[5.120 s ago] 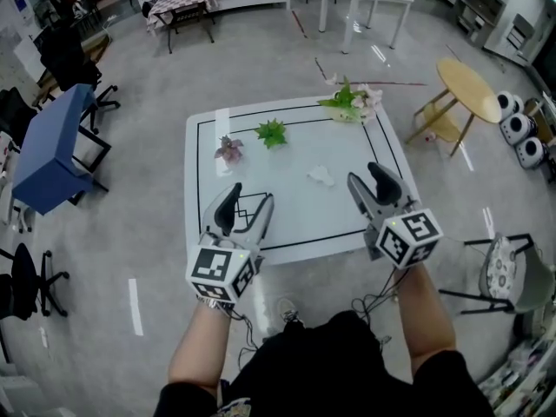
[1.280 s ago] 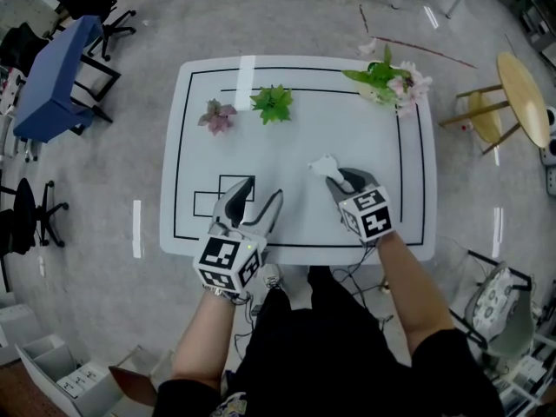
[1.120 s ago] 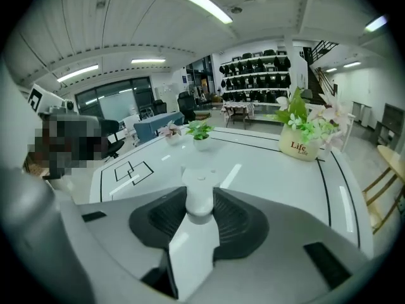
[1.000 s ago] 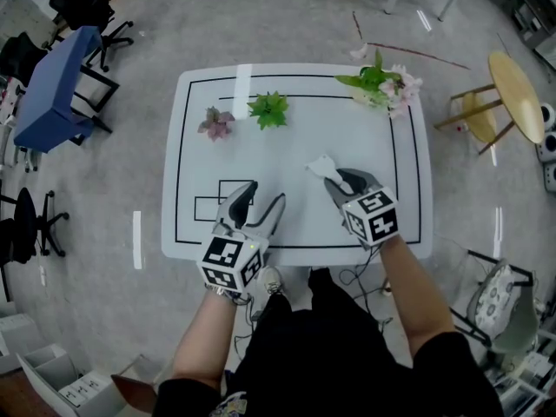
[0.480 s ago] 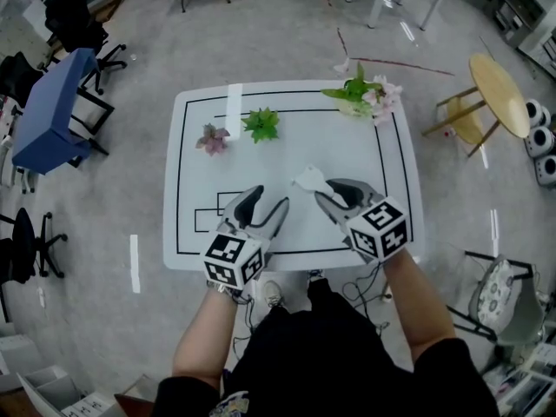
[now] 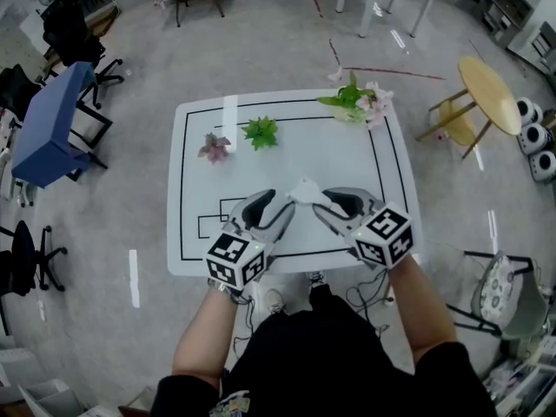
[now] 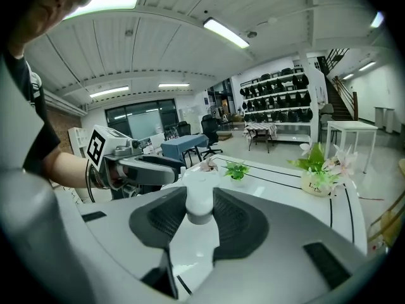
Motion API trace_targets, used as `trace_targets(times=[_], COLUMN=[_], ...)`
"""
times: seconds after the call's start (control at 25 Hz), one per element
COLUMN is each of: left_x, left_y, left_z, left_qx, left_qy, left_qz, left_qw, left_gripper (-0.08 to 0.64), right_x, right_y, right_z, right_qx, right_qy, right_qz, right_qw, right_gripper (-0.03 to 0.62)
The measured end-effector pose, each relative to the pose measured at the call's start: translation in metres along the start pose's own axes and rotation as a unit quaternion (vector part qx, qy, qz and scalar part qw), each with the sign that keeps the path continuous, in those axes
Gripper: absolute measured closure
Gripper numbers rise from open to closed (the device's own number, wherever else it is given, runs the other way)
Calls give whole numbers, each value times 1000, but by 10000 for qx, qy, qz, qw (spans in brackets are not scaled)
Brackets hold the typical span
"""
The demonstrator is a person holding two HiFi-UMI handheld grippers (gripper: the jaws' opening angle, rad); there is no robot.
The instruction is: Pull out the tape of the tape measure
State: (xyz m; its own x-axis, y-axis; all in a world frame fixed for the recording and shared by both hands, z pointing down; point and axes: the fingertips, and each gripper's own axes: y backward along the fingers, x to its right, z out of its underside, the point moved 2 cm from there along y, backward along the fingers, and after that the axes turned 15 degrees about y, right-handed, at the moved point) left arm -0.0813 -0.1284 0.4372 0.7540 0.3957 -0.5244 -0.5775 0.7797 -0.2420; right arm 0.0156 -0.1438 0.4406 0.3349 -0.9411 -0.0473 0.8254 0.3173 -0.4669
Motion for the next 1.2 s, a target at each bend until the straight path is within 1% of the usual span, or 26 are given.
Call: trace_targets(times=[0.12, 0.32, 0.44, 0.48, 0.6, 0.76, 0.88, 1.08, 1.2], left_x=[3, 12, 22, 24, 26, 27, 25, 24, 22], left_y=[4, 10, 13, 14, 16, 18, 19, 21, 21], left_z=[-1, -1, 1, 2, 3, 4, 5, 5, 6], left_qx=[-17, -82, -167, -190, -222, -234, -233, -226, -196], left_qy=[-46, -146, -257, -304, -348, -369, -401, -403, -344], left_qz=[120, 446, 681, 709, 721, 645, 469, 205, 26], left_qw=[9999, 9989, 9972, 9968, 9965, 9970, 9978, 9987, 9992], left_gripper=[415, 434, 482, 497, 500, 506, 525, 526, 526], right_x=[-7, -16, -20, -21, -23, -26, -28, -30, -31], right_y=[3, 11, 15, 16, 18, 19, 19, 16, 14], right_z=[-5, -9, -11, -11, -12, -12, -11, -11, -9], right_qx=[83, 172, 192, 182, 155, 116, 67, -49, -146], right_qy=[41, 99, 171, 194, 218, 220, 223, 208, 205], right_qz=[-123, -244, -298, -296, -260, -169, -61, 123, 251], right_qw=[9999, 9995, 9992, 9992, 9993, 9995, 9997, 9997, 9994], right_gripper=[463, 463, 463, 463, 463, 463, 463, 463, 465])
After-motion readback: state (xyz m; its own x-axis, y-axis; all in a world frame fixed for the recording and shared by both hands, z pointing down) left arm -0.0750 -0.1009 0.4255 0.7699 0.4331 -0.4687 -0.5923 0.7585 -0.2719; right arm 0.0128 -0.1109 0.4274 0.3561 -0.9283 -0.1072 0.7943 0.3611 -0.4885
